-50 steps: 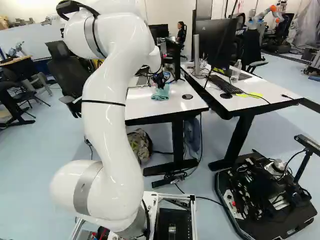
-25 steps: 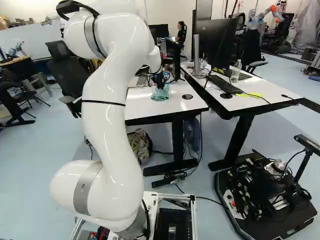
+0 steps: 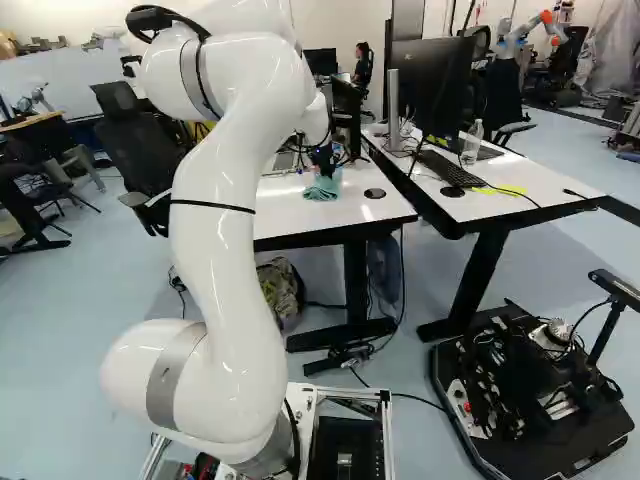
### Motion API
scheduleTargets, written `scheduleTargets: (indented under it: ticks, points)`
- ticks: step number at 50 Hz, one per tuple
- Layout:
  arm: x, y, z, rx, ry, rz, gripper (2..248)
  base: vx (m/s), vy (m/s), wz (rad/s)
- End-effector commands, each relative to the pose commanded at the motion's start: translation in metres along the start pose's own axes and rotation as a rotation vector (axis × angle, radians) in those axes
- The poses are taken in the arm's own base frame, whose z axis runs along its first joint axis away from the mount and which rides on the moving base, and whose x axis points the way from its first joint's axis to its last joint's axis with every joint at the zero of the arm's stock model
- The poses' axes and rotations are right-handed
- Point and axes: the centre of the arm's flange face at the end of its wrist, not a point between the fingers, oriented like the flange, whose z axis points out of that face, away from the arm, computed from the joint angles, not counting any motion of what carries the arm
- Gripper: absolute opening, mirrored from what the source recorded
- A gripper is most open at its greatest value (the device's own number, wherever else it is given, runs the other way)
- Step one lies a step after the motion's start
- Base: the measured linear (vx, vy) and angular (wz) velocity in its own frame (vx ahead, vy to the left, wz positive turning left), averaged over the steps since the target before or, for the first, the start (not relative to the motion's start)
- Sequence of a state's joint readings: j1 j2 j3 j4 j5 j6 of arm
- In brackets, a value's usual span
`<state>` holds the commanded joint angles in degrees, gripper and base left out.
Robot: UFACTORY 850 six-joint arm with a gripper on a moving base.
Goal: Clean the table with the green towel
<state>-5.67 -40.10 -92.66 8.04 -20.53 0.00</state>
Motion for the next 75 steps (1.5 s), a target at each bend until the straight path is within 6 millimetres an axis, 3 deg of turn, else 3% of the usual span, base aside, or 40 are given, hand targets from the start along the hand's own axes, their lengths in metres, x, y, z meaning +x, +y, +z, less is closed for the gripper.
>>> scheduleTargets:
  ticks: [18,33,75]
  points:
    - [0.005,0.024,0.000,-0.017,0.006,0.028,27,0.000,0.000,0.000]
    - [0.005,0.024,0.000,-0.017,0.006,0.028,27,0.000,0.000,0.000]
    - [-0.009,-0.046,0.000,0.034,-0.009,-0.055,27,0.000,0.000,0.000]
